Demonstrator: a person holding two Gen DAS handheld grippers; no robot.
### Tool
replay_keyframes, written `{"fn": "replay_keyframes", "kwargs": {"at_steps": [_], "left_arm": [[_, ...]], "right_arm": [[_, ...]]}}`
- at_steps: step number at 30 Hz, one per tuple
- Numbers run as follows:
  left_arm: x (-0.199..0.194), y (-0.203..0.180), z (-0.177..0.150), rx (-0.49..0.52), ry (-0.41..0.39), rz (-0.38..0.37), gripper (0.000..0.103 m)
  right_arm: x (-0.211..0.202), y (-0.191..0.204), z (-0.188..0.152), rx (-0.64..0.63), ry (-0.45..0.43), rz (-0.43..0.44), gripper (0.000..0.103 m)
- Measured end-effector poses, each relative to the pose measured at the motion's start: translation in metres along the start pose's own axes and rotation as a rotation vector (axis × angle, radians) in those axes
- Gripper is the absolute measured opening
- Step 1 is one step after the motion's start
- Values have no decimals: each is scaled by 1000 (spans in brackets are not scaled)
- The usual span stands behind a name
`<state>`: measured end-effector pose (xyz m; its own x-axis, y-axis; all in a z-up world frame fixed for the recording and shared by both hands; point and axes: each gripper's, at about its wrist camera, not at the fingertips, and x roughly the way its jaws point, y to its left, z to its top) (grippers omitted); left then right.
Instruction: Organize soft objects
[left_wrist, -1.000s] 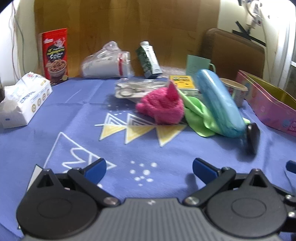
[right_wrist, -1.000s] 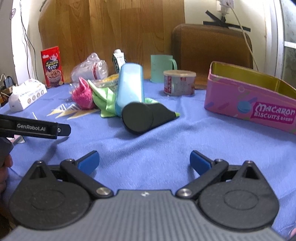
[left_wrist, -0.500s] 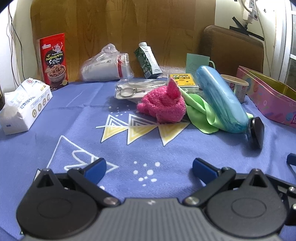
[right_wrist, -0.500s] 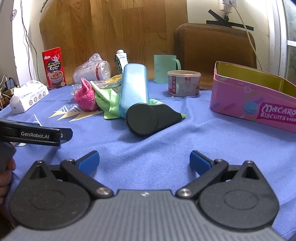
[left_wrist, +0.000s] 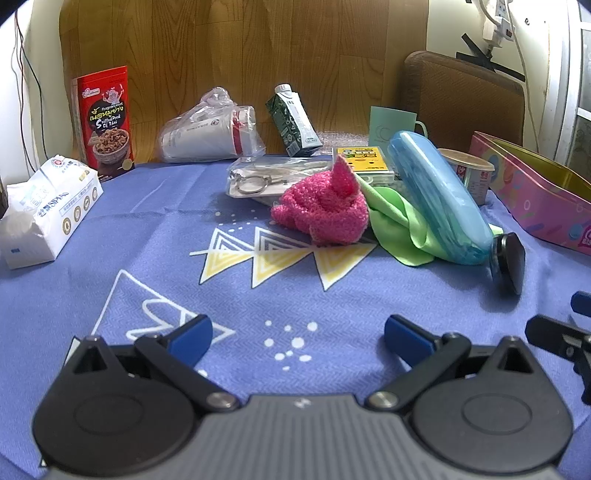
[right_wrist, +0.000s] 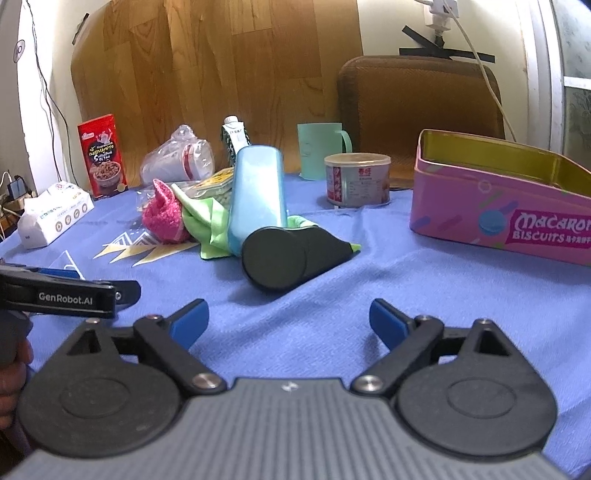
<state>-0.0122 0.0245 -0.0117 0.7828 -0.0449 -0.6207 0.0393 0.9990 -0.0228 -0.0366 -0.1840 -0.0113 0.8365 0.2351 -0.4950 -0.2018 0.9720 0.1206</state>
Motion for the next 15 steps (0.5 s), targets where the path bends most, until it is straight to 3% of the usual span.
{"fn": "replay_keyframes", "kwargs": {"at_steps": [15], "left_arm": [[0, -2, 0, 10, 1, -7, 103]], "right_arm": [[2, -1, 1, 4, -1, 2, 93]]}}
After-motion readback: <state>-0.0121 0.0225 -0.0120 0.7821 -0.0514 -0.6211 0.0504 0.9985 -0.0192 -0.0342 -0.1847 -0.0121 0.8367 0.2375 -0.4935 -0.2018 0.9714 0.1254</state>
